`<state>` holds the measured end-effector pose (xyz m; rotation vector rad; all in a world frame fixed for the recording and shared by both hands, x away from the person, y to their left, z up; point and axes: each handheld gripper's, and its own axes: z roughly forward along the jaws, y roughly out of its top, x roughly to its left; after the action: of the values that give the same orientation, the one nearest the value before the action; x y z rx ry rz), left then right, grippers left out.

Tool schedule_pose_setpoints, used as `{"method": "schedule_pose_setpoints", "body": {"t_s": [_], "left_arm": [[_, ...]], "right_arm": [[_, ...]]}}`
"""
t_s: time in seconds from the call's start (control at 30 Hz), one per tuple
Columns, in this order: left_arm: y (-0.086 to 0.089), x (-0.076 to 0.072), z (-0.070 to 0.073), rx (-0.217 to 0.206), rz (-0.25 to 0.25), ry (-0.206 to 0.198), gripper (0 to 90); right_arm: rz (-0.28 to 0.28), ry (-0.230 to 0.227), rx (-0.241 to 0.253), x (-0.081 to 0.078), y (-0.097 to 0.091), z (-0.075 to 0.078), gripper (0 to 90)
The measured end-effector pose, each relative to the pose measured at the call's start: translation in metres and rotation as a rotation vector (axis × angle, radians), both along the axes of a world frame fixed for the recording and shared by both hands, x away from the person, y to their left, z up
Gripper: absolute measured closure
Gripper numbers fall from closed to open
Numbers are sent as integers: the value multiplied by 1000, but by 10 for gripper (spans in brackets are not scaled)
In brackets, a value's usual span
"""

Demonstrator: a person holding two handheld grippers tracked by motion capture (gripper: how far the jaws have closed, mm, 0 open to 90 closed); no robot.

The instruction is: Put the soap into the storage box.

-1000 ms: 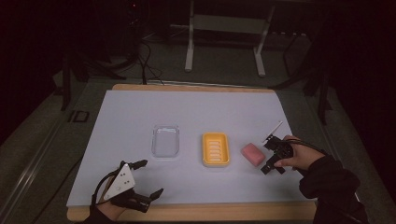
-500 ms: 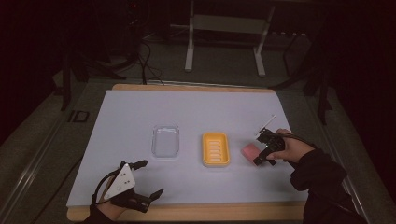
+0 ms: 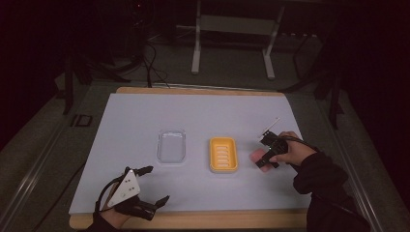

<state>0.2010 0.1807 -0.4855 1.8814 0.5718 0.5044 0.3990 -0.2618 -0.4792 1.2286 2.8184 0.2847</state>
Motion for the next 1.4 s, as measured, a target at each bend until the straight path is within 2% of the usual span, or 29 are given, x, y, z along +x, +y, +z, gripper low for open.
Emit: {"method": "schedule_pose_setpoints", "body": {"t_s": [0.1, 0.33, 0.47, 0.5, 0.53, 0.67, 0.83, 0.9, 1.1, 1.23, 1.4], "left_arm": [[0, 0, 0, 1, 0, 1, 6], [0, 0, 0, 2, 0, 1, 5], [0, 0, 0, 3, 0, 0, 5], [0, 0, 0, 3, 0, 0, 6], [0, 0, 0, 3, 0, 0, 6], [0, 0, 0, 7, -1, -1, 6], [0, 0, 0, 4, 0, -1, 6], [0, 0, 0, 3, 1, -1, 6], [0, 0, 0, 4, 0, -2, 6], [0, 0, 0, 4, 1, -1, 6], [-1, 0, 0, 6, 2, -2, 6]], "right_arm": [[2, 4, 21, 3, 1, -4, 262], [1, 21, -6, 6, 3, -14, 248], [-17, 25, -16, 8, 4, -17, 287], [-37, 39, -21, 8, 5, -19, 308], [-44, 35, -28, 8, 6, -20, 310], [-67, 28, -68, 6, 12, -19, 371], [-68, 28, -124, 6, 19, -18, 374], [-103, 35, -131, 5, 20, -18, 374], [-151, 73, -158, 2, 20, -14, 375], [-179, 69, -154, -1, 19, -8, 375], [-210, 61, -173, -3, 19, 1, 375]]}}
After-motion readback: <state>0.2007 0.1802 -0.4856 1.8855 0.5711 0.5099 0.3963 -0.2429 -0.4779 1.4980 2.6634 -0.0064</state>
